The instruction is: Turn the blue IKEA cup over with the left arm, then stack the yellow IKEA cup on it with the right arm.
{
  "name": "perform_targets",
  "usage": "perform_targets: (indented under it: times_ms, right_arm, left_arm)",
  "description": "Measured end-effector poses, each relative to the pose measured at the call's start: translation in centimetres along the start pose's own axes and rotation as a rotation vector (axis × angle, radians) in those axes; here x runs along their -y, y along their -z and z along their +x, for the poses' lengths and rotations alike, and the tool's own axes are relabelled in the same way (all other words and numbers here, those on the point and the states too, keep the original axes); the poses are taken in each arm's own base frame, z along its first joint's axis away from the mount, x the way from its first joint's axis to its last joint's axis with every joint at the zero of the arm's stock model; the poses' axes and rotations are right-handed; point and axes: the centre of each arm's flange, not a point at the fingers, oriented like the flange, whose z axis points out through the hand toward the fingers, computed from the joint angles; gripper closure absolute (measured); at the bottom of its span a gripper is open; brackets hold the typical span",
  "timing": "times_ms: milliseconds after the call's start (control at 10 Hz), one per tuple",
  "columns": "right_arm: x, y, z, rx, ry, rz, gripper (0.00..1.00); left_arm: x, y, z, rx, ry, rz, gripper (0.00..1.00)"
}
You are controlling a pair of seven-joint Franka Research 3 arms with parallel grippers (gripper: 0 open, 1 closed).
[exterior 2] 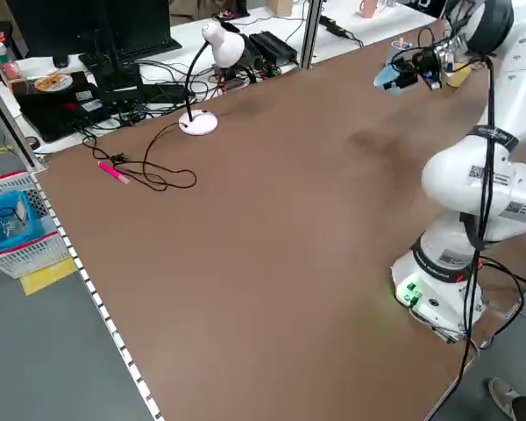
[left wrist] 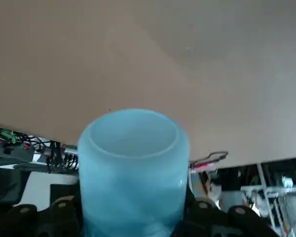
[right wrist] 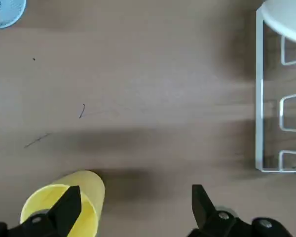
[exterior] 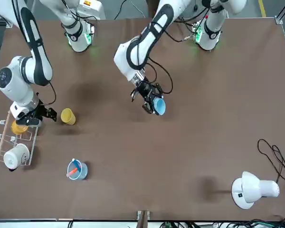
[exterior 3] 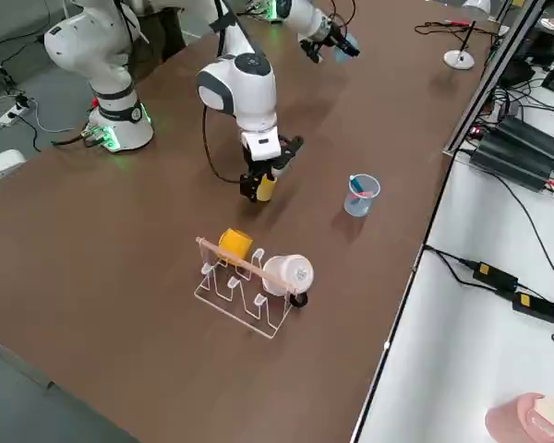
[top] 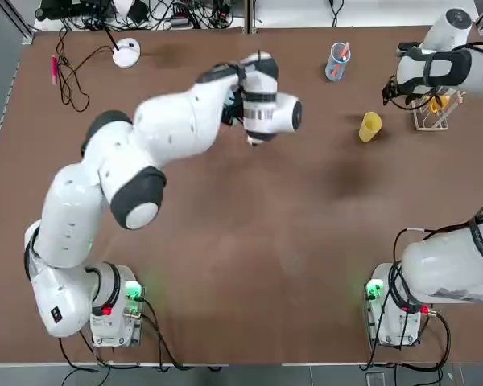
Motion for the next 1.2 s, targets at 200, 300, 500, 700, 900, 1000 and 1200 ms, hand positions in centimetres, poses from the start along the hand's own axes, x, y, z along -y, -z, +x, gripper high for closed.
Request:
perform_targets:
  times_ms: [200,300,500,700,900,1000,1200]
  right_arm:
    - [1.7,0.0,0.1,0.000,-0.004,0.005,0.01]
    - [2.7,-0.2,0.0,0.005,0.011,0.007,0.00]
    - [4.2,-1.2,-1.0,0.013,0.075,-0.014,0.00]
    - [4.3,-2.3,-2.2,-0.016,0.092,-0.020,0.00]
    - [4.3,-2.5,-2.4,-0.019,0.093,-0.020,0.00]
    - [4.3,-2.5,-2.4,-0.023,0.093,-0.021,0.00]
    - [4.2,-2.4,-2.3,-0.034,0.092,-0.022,0.00]
  left_arm:
    - [-1.1,1.3,4.0,0.079,-0.039,0.025,0.30]
    - [-1.5,1.5,5.9,0.098,-0.049,0.033,0.30]
    - [-2.1,1.4,9.0,0.120,-0.065,0.045,0.30]
    - [-2.4,1.2,11.3,0.138,-0.084,0.054,0.30]
    - [-2.5,0.8,12.7,0.150,-0.095,0.056,0.28]
    - [-2.5,0.8,13.1,0.151,-0.098,0.059,0.28]
    - [-2.8,1.1,13.9,0.155,-0.106,0.067,0.26]
